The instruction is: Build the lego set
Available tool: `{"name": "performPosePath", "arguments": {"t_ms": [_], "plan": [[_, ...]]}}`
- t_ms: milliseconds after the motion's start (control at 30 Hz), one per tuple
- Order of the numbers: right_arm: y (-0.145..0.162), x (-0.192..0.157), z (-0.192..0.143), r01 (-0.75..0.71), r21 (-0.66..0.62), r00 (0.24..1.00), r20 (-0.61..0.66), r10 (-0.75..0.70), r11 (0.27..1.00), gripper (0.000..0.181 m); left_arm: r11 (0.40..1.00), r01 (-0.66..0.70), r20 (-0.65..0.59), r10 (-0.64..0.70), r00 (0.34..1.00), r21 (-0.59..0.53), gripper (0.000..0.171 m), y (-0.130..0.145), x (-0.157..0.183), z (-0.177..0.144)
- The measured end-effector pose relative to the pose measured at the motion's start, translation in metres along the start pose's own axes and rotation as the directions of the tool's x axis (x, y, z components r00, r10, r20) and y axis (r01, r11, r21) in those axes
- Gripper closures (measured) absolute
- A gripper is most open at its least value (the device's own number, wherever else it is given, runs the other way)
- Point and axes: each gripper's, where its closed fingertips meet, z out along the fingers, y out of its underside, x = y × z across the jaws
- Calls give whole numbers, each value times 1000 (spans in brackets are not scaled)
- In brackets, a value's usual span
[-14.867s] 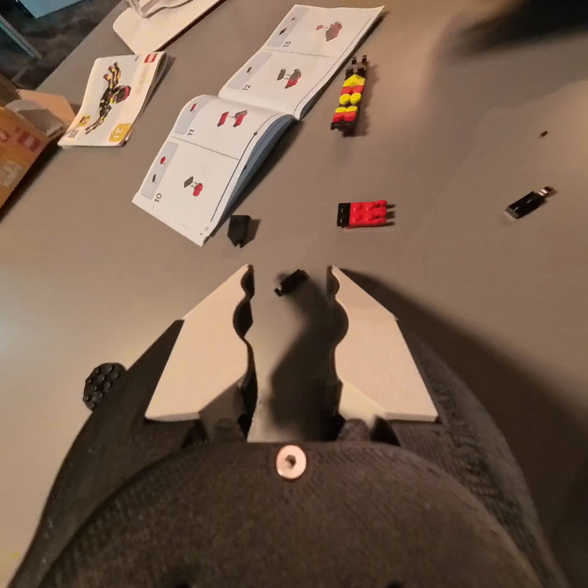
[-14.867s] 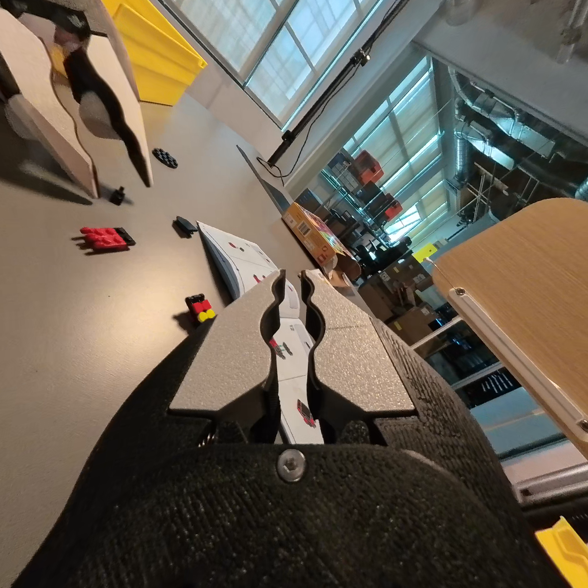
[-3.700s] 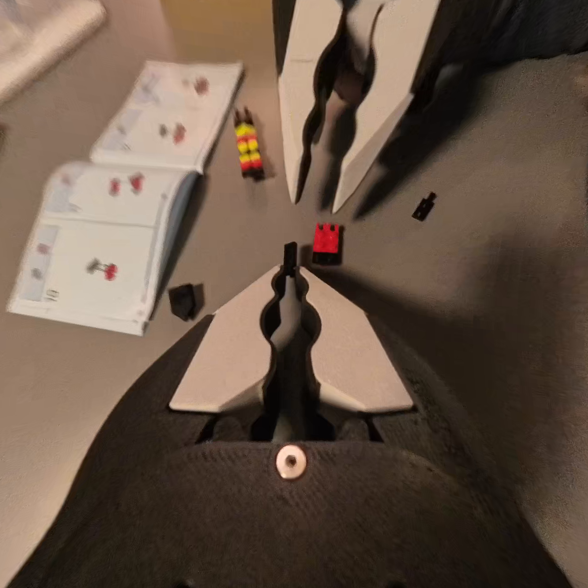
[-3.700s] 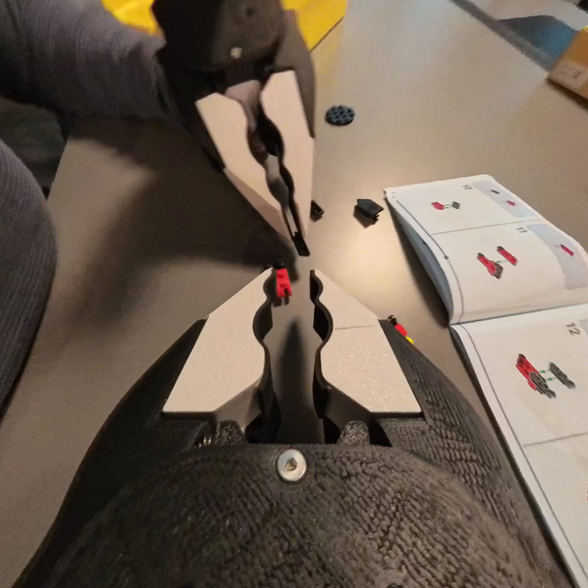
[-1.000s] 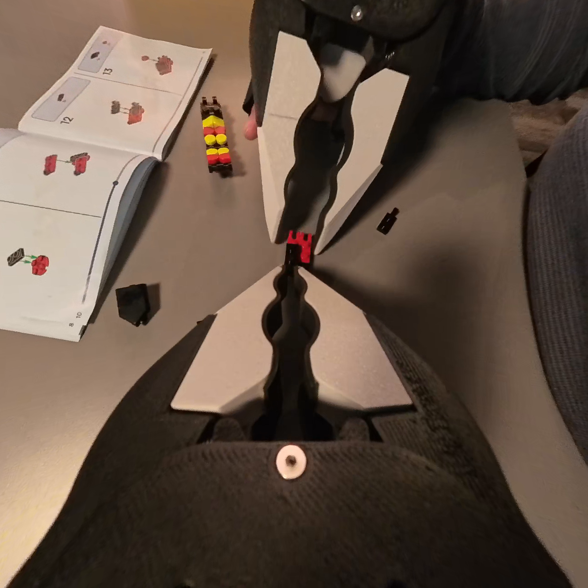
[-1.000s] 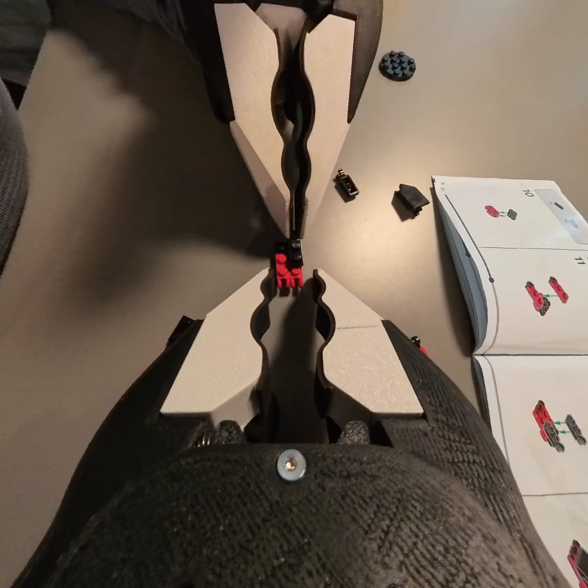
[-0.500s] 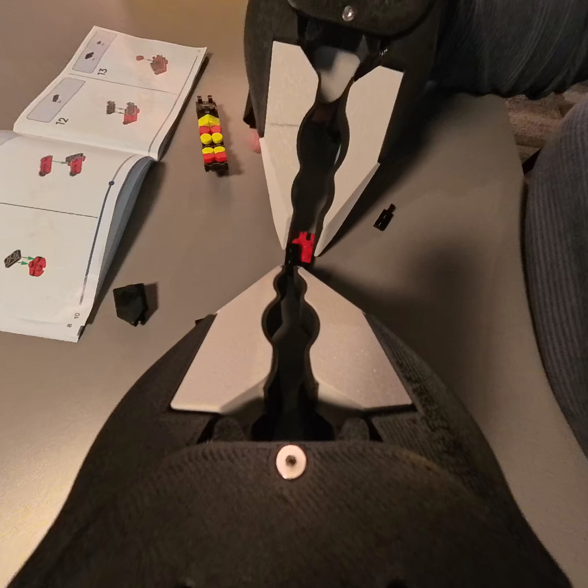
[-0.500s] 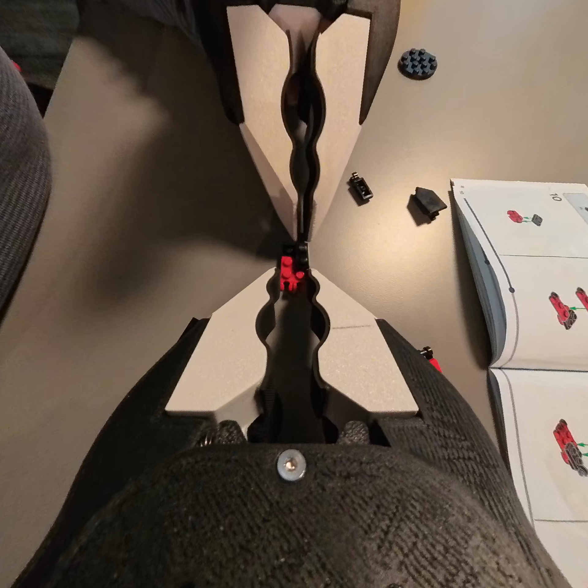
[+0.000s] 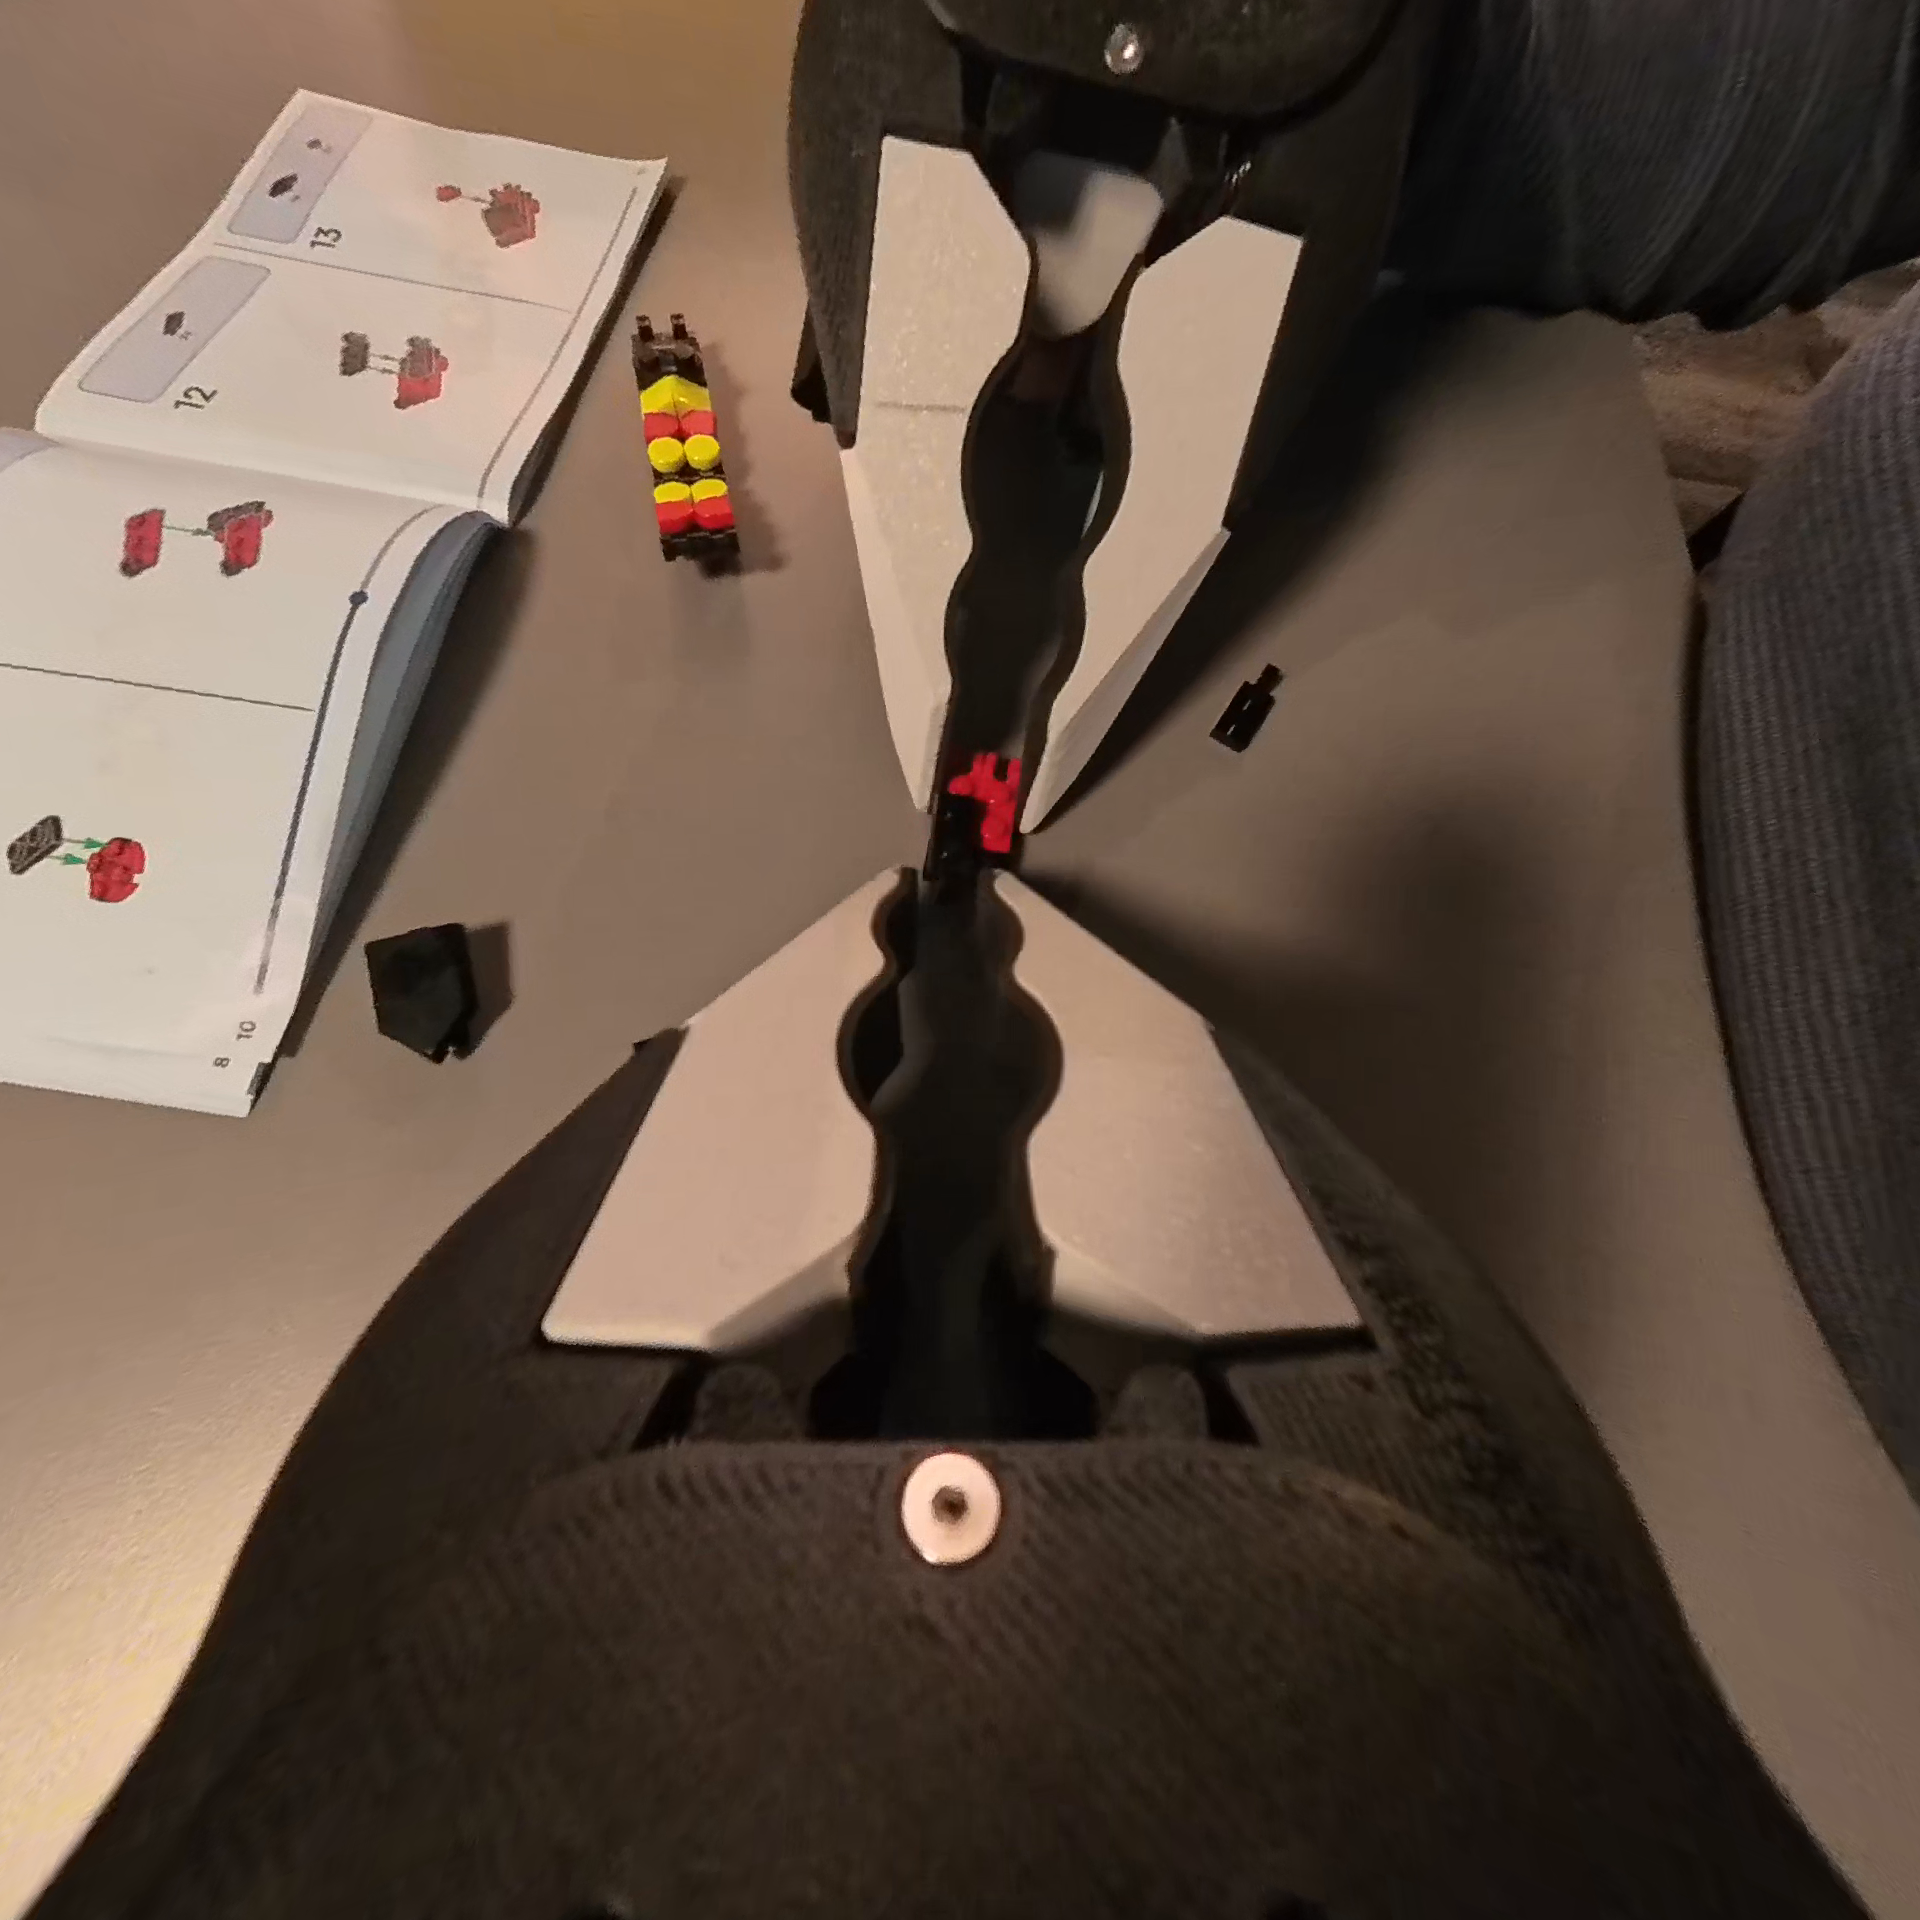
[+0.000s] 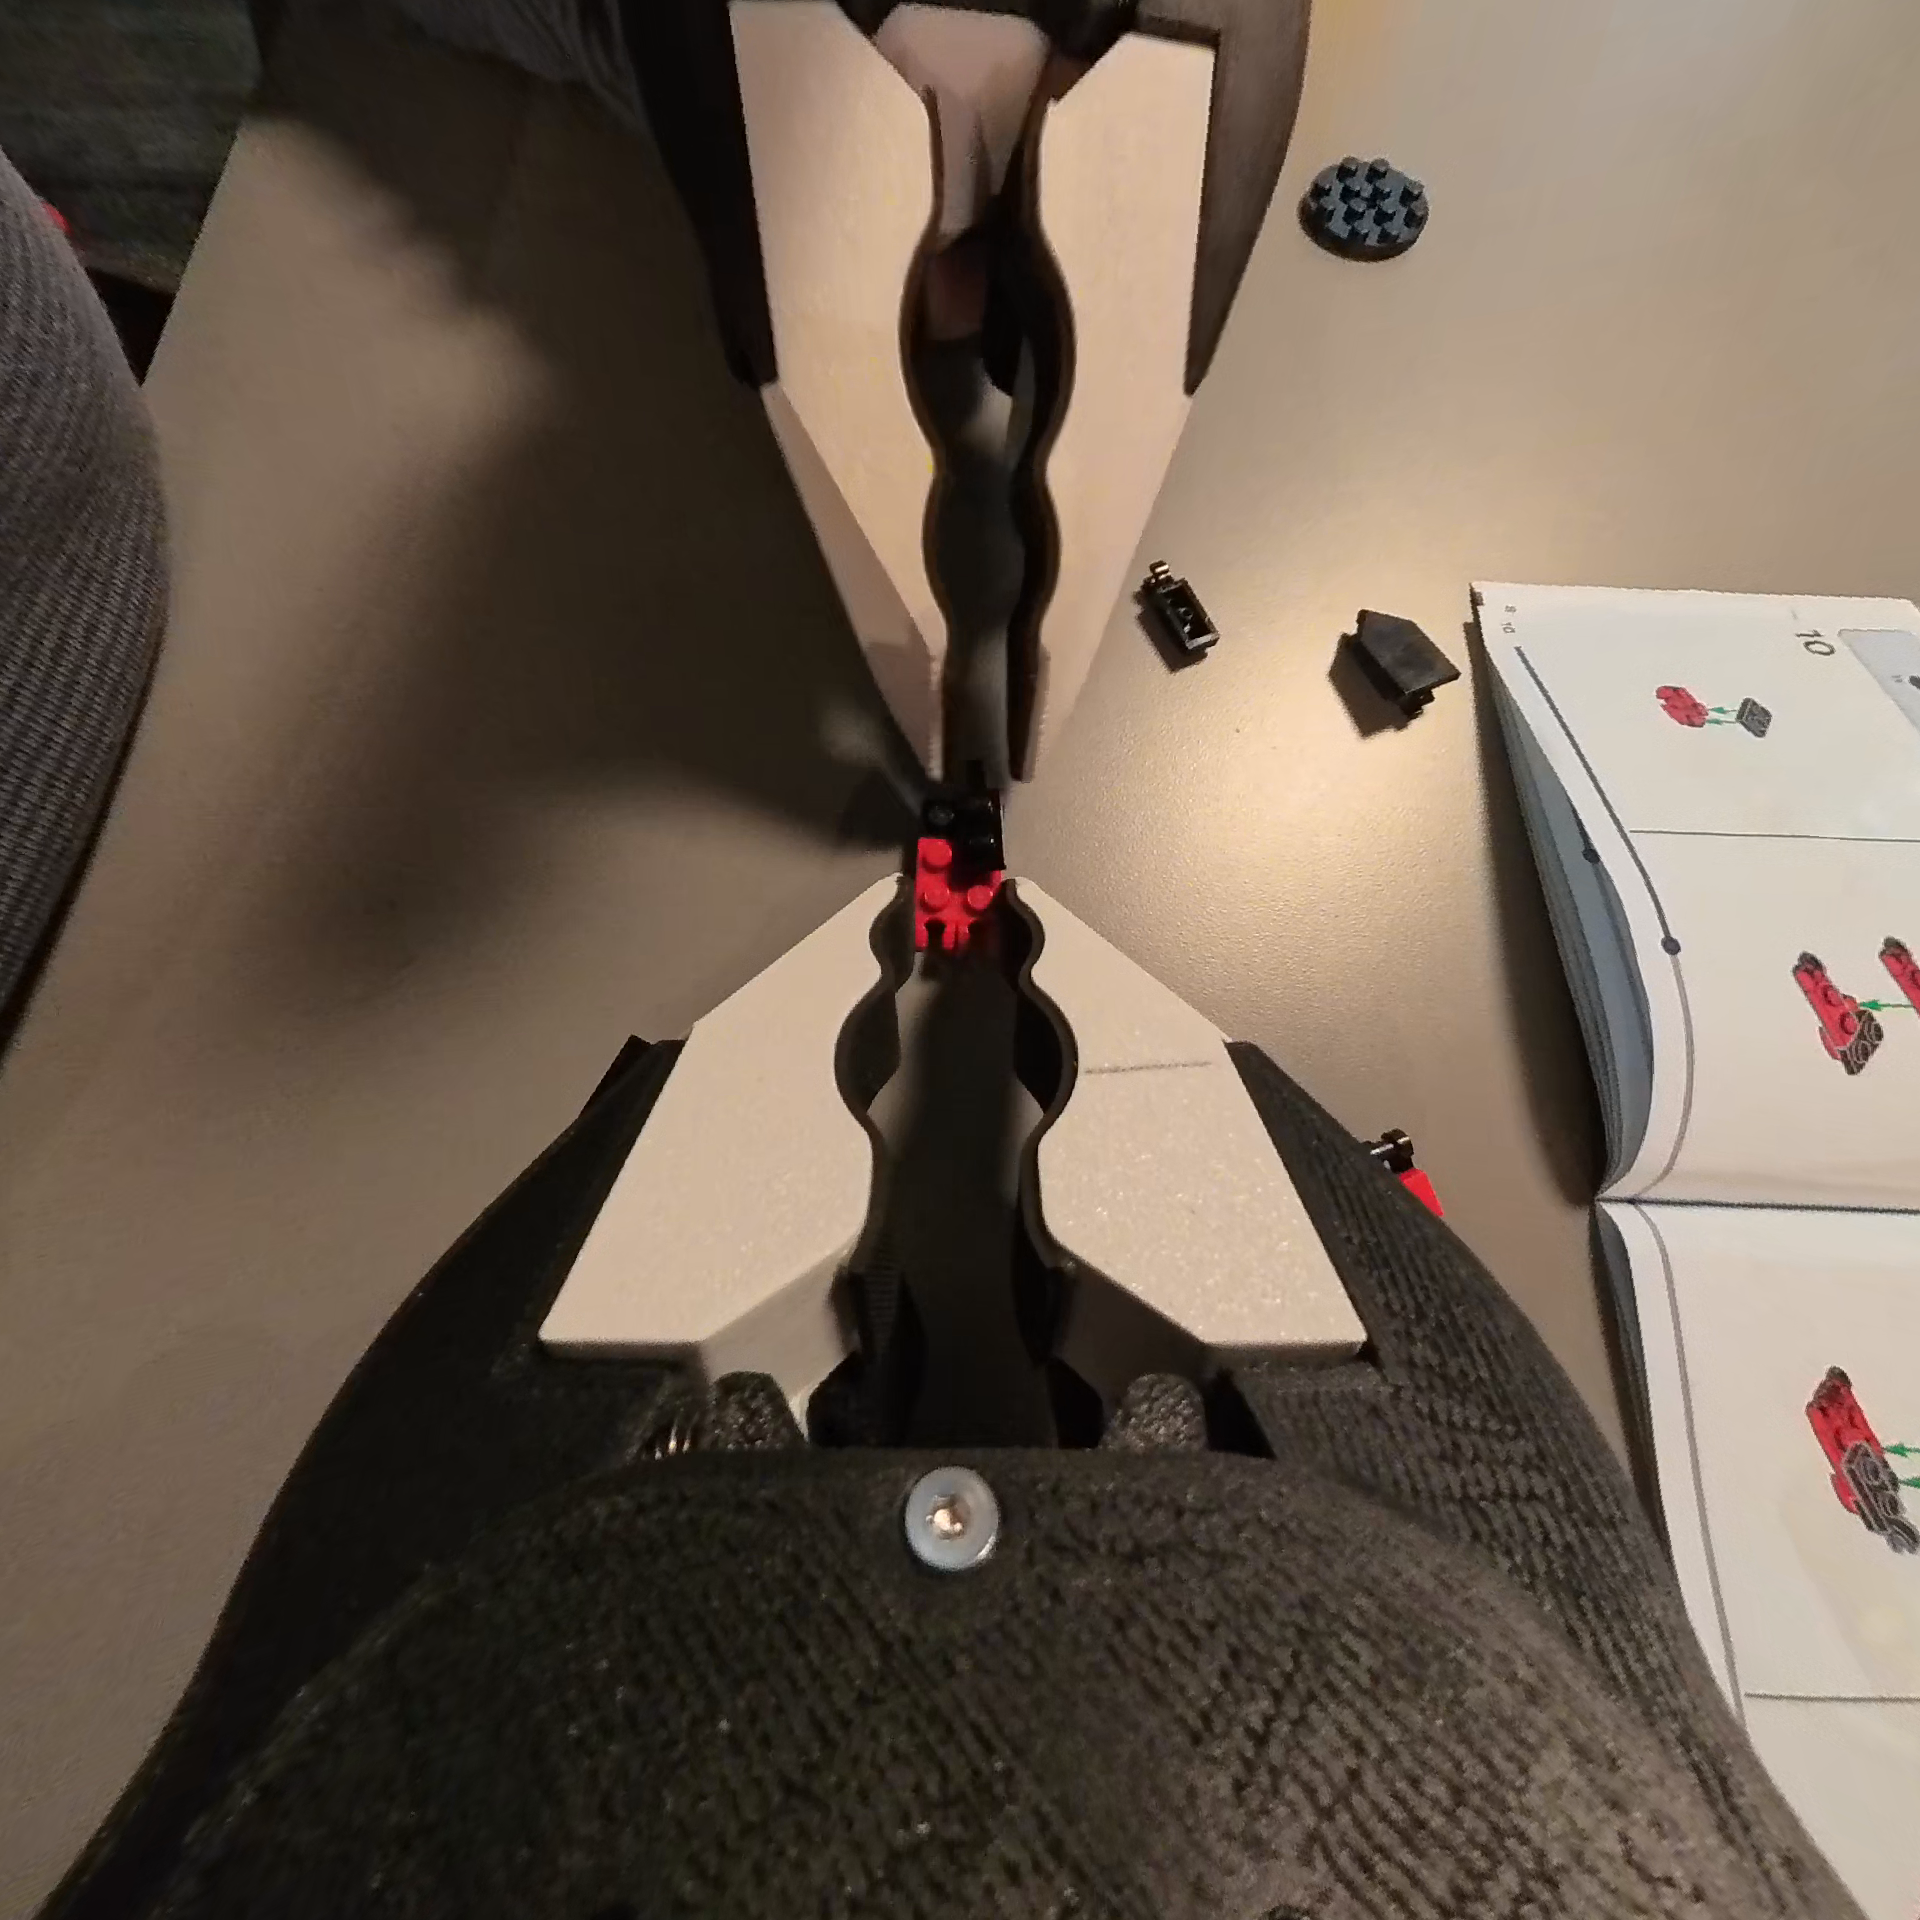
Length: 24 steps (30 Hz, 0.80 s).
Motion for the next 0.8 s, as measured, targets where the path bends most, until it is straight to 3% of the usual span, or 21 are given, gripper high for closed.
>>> {"name": "performPosePath", "arguments": {"t_ms": [200, 300, 367, 467, 600, 700, 800], "plan": [[-1, 4, -2, -5, 12, 999, -36, 5, 1000, 166, 996, -44, -5, 45, 999, 73, 134, -8, 5, -7], [-1, 6, -3, -46, 15, 998, -40, 47, 999, 166, 971, -232, 113, 225, 968, 52, 126, -8, 6, -6], [2, 8, -3, -52, -1, 997, -56, 52, 999, 166, 908, -417, 237, 415, 878, -47, 121, -3, 1, -1], [0, 7, -5, -52, -12, 996, -71, 51, 999, 167, 761, -634, 356, 634, 686, -134, 125, -11, 5, 1], [-7, 6, -11, -49, -8, 995, -91, 48, 999, 167, 595, -755, 426, 780, 459, -276, 129, -14, 3, 3], [-12, 4, -15, -65, -1, 993, -96, 65, 998, 166, 526, -784, 443, 820, 363, -331, 131, -16, 2, 4], [-15, 2, -17, -70, 2, 993, -96, 70, 998, 166, 503, -788, 449, 831, 329, -355, 131, -17, 1, 5]]}}
